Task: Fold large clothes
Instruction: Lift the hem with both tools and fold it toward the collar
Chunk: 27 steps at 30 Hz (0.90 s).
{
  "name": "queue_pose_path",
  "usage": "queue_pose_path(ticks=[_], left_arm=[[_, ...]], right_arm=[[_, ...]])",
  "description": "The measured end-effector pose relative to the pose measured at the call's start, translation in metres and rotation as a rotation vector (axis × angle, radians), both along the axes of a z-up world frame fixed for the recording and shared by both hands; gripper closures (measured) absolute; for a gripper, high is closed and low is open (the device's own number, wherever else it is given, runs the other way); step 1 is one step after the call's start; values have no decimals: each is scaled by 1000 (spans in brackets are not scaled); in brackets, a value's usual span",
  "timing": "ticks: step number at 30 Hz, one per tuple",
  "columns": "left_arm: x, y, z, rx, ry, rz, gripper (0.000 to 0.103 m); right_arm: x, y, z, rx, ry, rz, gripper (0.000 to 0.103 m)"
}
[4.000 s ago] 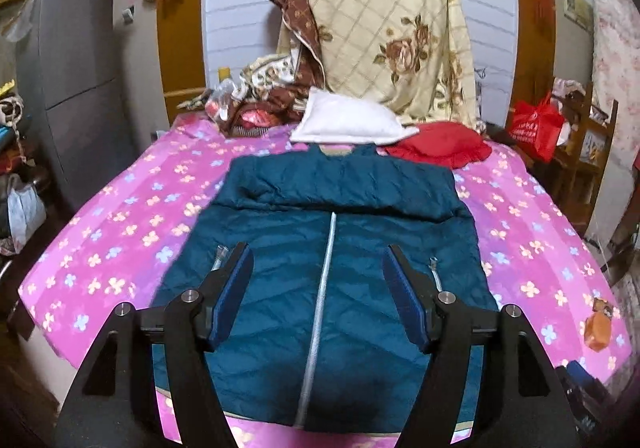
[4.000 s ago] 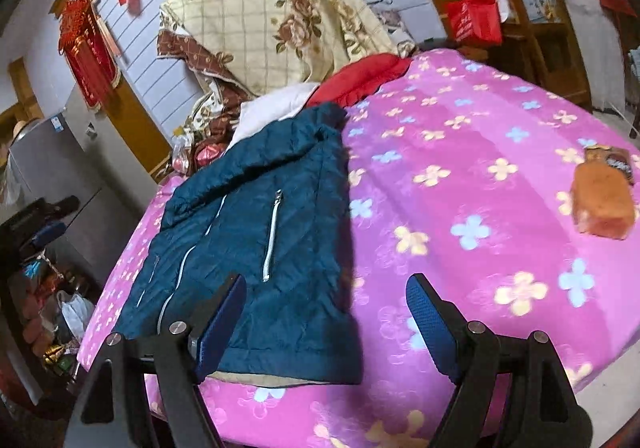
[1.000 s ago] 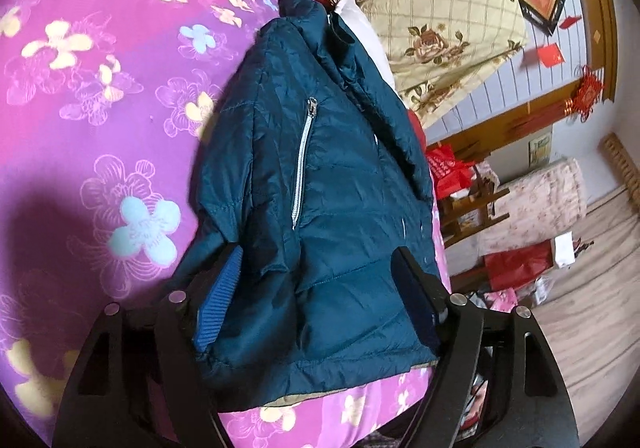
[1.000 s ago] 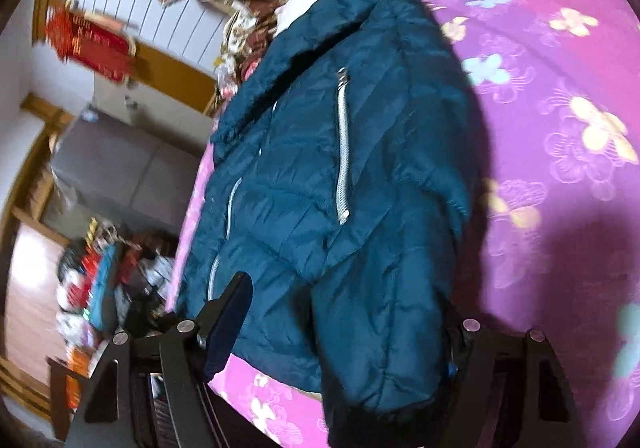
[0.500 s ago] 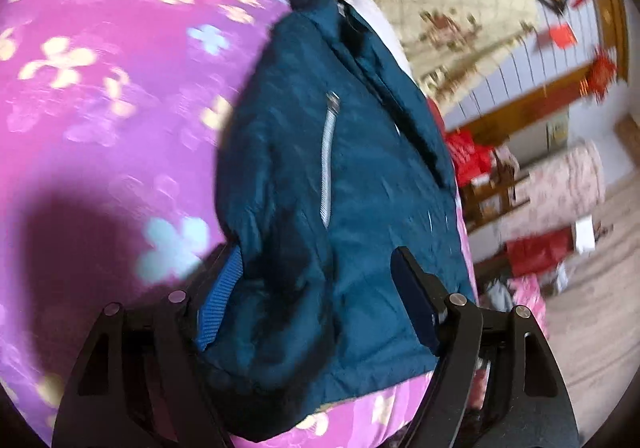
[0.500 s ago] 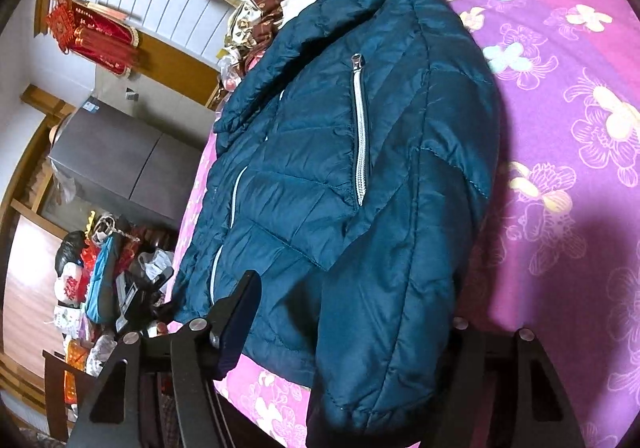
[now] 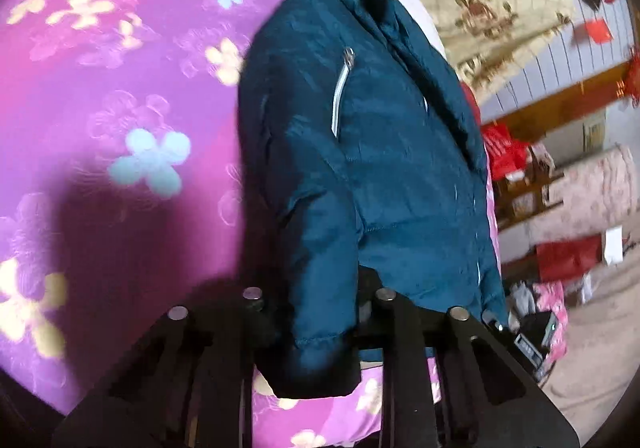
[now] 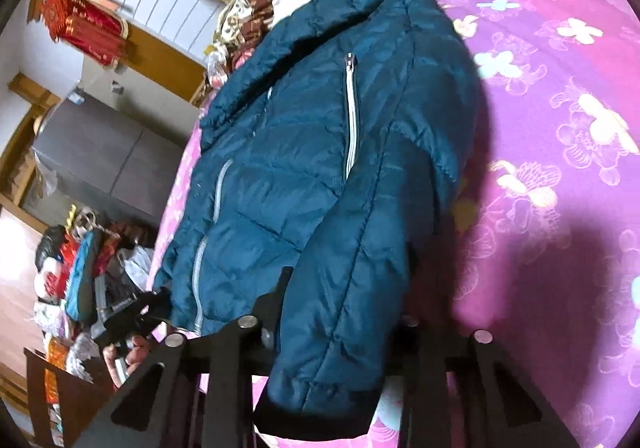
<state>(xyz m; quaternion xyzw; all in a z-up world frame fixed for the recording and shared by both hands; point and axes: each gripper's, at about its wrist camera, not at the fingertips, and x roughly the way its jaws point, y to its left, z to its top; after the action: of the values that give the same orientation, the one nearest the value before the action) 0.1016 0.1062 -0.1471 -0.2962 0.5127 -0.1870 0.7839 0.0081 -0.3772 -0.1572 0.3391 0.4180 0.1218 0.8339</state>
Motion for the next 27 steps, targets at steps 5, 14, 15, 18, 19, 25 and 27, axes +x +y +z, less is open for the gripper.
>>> queue_pose_path(ticks=[5,14,15,18,19,25,27], left_arm=[[-19,-4,41,70,-104,11,88],[-67,-10,96,170,-233,-11,89],[-73,-8,97,170,-236,-13,89],[-90,-2,102,172,-233,-9,89],[-95,-1,104,174,-235,-7,89],[-120,1,130,236,-325,4,89],[-120,-2,139,258,-360,8,89]], right_arm=[[-15,-6,29,-30,-58,-11,83],[-58,-5,63,-60,-127,24,85],[-64,-6,66,-59,-132,26,85],[-77,-6,71,-53,-139,33,85],[-82,-6,74,-49,-144,36,85],[-98,2,104,-82,-202,60,85],[-98,3,114,-87,-226,60,86]])
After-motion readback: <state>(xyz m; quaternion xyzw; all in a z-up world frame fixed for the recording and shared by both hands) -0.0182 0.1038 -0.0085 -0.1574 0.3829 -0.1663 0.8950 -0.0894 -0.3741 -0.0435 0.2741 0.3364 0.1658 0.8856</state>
